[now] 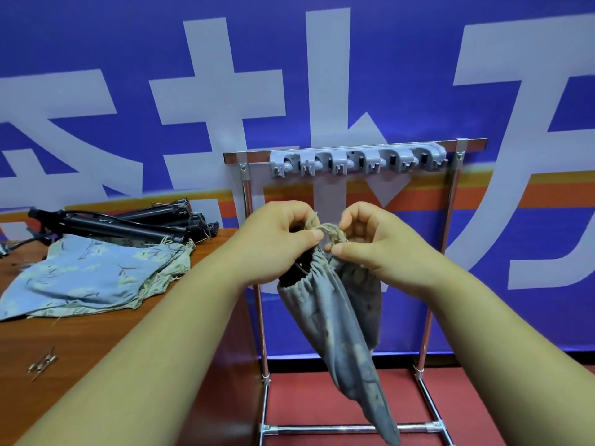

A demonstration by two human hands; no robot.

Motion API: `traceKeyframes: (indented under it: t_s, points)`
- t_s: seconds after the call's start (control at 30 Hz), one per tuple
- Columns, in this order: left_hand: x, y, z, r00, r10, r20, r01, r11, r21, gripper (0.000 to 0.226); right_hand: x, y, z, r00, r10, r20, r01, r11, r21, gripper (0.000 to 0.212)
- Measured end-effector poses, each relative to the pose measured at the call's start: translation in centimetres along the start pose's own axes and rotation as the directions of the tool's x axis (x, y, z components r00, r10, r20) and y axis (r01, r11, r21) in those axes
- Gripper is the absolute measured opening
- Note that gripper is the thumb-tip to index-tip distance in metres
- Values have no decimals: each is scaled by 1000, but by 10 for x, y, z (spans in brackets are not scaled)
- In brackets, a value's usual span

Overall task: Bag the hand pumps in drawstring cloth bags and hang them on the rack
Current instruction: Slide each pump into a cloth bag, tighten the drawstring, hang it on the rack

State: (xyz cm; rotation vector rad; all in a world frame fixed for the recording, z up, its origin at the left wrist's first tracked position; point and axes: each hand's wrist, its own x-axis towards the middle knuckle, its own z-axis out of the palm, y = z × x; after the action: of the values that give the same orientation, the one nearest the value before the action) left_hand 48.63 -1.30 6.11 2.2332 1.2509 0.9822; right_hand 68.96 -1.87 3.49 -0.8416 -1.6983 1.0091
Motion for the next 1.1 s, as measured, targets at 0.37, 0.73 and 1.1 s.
traceKeyframes:
  t_s: [0.37,0.73,1.1]
  points:
    - [31,-16,-18,994,-34,-107,44,994,99,16,45,22,9,993,-104,-58,110,988,113,26]
    - [122,-65,-56,966,-138,-217,185,960,212,15,170,49,16,945,-128,-301,90,987,-137,14]
    - [217,-127,-82,940,-209,-269,288,909,300,16,279,87,38,873,-194,-448,19,931,-365,16]
